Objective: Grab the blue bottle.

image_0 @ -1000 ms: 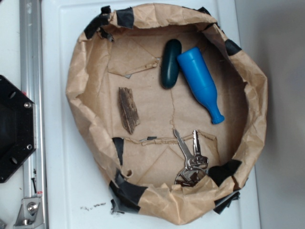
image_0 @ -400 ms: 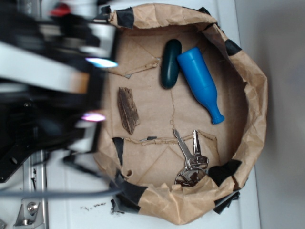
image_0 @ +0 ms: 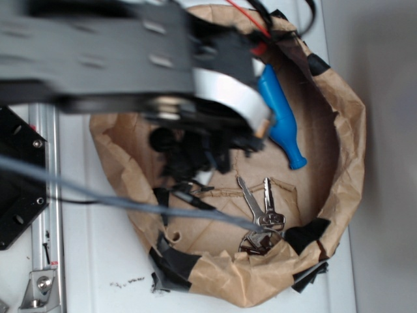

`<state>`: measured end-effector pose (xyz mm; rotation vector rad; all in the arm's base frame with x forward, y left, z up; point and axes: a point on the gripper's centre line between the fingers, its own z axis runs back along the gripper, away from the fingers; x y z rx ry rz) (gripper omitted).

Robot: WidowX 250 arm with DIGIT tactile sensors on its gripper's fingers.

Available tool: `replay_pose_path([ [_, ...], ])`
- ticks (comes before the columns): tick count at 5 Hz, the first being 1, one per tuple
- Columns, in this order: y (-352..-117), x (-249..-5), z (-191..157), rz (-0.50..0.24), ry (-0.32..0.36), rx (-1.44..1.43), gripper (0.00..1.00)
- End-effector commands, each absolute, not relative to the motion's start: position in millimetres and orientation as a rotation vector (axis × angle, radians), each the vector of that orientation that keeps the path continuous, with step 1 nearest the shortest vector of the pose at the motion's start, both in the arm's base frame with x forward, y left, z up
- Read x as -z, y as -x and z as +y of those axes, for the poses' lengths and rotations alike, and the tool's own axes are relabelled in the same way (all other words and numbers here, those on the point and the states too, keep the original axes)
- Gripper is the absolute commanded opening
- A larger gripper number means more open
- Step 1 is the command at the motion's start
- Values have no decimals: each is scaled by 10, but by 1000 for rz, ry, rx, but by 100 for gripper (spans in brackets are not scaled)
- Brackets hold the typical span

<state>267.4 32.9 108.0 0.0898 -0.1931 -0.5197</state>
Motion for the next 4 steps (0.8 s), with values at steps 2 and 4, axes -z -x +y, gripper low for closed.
replay_pose_path([
  [2, -3133, -450, 651, -261, -98, 743, 100],
  [4, -3130, -464, 879, -251, -129, 713, 100],
])
